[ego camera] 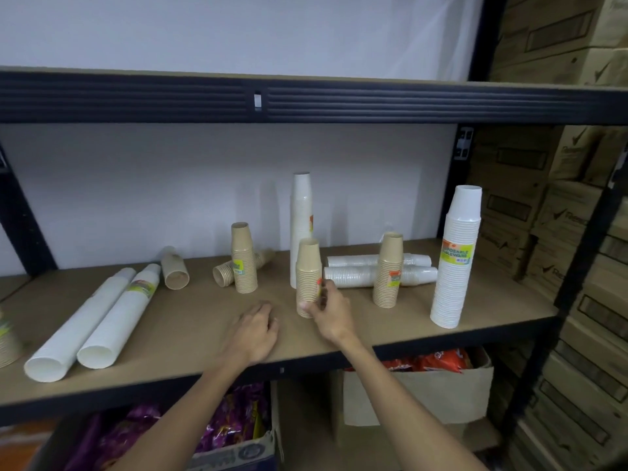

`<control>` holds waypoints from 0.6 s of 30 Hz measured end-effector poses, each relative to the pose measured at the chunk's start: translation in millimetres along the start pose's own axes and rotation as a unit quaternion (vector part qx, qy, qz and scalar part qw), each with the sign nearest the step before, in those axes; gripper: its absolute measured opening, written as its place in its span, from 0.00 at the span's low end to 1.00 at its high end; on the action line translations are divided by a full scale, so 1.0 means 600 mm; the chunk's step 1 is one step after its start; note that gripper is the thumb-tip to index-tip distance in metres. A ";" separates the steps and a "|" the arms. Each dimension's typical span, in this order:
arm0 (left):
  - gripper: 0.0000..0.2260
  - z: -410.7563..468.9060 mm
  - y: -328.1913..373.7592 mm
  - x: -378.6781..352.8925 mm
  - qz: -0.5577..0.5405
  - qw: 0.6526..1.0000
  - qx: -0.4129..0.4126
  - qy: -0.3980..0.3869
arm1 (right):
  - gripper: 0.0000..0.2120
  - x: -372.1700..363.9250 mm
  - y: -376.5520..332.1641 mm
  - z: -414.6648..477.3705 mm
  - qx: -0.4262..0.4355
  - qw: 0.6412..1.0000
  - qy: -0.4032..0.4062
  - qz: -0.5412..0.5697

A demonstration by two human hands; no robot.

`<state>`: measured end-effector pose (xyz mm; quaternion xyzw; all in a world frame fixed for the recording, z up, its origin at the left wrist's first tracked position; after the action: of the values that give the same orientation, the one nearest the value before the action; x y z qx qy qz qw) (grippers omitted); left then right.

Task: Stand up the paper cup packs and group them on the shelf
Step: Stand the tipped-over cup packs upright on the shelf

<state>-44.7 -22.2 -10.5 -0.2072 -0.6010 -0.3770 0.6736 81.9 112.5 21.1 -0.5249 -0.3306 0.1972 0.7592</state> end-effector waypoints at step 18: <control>0.18 0.013 -0.006 -0.014 0.058 0.998 0.009 0.009 | 0.11 0.239 0.021 -0.122 0.096 0.885 0.453 0.042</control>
<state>-52.3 -16.3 -17.8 -0.2318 -0.5854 -0.3338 0.7015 235.5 161.0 34.7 -0.4953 0.0925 0.0001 0.8638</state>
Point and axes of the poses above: each hand's wrist, its own z-axis towards the middle knuckle, its own x-axis out of the back of the hand, y = z × x, the point moved 2 cm from there along z, towards the middle knuckle, and after that the axes turned 11 degrees about z, right-handed, at the moved point
